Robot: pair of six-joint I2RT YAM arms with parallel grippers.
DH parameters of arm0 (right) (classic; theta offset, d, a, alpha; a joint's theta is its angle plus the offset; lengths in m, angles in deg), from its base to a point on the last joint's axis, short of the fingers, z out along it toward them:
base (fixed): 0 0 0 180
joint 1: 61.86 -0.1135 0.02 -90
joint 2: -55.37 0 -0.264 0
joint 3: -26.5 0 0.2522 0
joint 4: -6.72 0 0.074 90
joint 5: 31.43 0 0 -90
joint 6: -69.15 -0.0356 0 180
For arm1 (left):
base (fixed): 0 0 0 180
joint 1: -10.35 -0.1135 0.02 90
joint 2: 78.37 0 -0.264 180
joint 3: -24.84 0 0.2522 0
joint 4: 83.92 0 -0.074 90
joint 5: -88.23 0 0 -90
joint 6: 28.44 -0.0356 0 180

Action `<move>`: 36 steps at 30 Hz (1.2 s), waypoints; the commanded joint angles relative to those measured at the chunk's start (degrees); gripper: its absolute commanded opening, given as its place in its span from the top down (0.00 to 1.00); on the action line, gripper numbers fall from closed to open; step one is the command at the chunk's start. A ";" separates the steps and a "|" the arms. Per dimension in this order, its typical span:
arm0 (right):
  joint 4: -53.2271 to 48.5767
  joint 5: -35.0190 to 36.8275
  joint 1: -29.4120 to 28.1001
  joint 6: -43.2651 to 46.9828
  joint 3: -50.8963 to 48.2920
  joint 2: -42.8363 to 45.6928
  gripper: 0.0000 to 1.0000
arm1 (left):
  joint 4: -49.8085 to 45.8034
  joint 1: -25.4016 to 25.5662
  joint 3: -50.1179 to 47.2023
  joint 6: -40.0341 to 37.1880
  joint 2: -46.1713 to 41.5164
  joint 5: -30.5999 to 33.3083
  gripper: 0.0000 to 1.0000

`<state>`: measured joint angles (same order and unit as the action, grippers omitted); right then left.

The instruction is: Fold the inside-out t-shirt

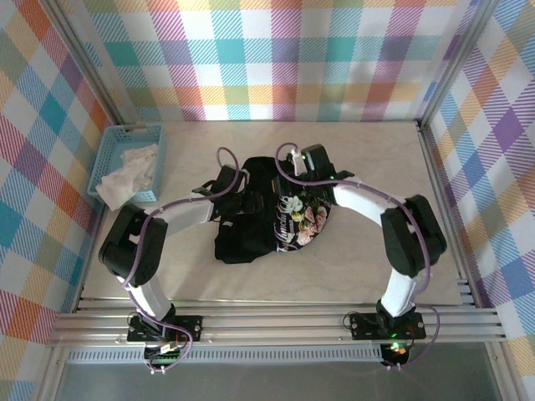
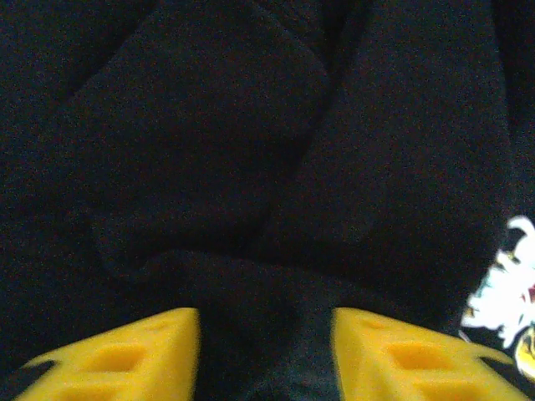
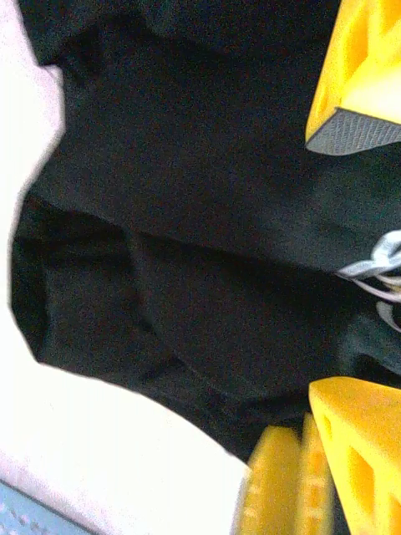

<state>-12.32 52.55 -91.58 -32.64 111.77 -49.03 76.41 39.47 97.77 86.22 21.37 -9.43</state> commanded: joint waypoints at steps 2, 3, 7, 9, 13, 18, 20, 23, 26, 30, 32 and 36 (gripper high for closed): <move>-1.91 5.42 0.05 4.59 8.95 -7.96 0.31 | 2.11 0.15 -1.79 -0.16 -0.57 -0.47 0.78; -2.56 5.41 0.18 5.17 11.53 -10.14 0.35 | 2.52 -0.03 -3.02 -0.13 -1.71 -0.35 0.83; -4.82 4.21 1.11 5.81 18.76 -14.99 0.64 | 1.54 -0.22 -7.57 -0.45 -6.81 1.14 1.00; -3.47 1.98 1.80 5.77 18.00 -13.21 0.77 | 0.11 -0.29 -10.88 -0.58 -10.26 2.78 1.00; 0.41 -6.04 3.23 4.86 11.78 -6.21 1.00 | -1.76 -0.43 -17.57 0.80 -16.70 5.26 1.00; 6.17 -19.44 3.35 5.22 -1.02 5.23 1.00 | -3.66 -0.51 -21.82 2.51 -24.81 7.50 1.00; 8.08 -24.29 3.35 5.14 -6.49 9.63 1.00 | -3.76 -0.55 -21.54 2.54 -27.36 7.90 0.93; 8.92 -28.36 3.35 4.65 -13.61 14.87 1.00 | -3.97 -0.56 -19.49 2.73 -29.73 8.20 0.60; 9.02 -28.07 3.35 3.62 -20.23 19.19 1.00 | -3.69 -0.56 -16.34 2.21 -29.53 7.00 0.39; 8.96 -26.81 3.30 2.25 -25.07 21.94 1.00 | -3.65 -0.43 -10.88 0.94 -23.77 2.25 0.28; 9.06 -26.76 3.35 1.66 -25.39 22.23 1.00 | -2.88 0.40 -8.65 -0.93 -20.03 0.24 0.18; 8.08 -24.65 3.35 -0.07 -23.60 22.31 1.00 | -4.48 1.66 -5.64 -4.59 -15.25 0.93 0.12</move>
<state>-4.91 28.07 -88.34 -30.96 86.39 -28.55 73.66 40.04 90.52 85.26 4.13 -7.01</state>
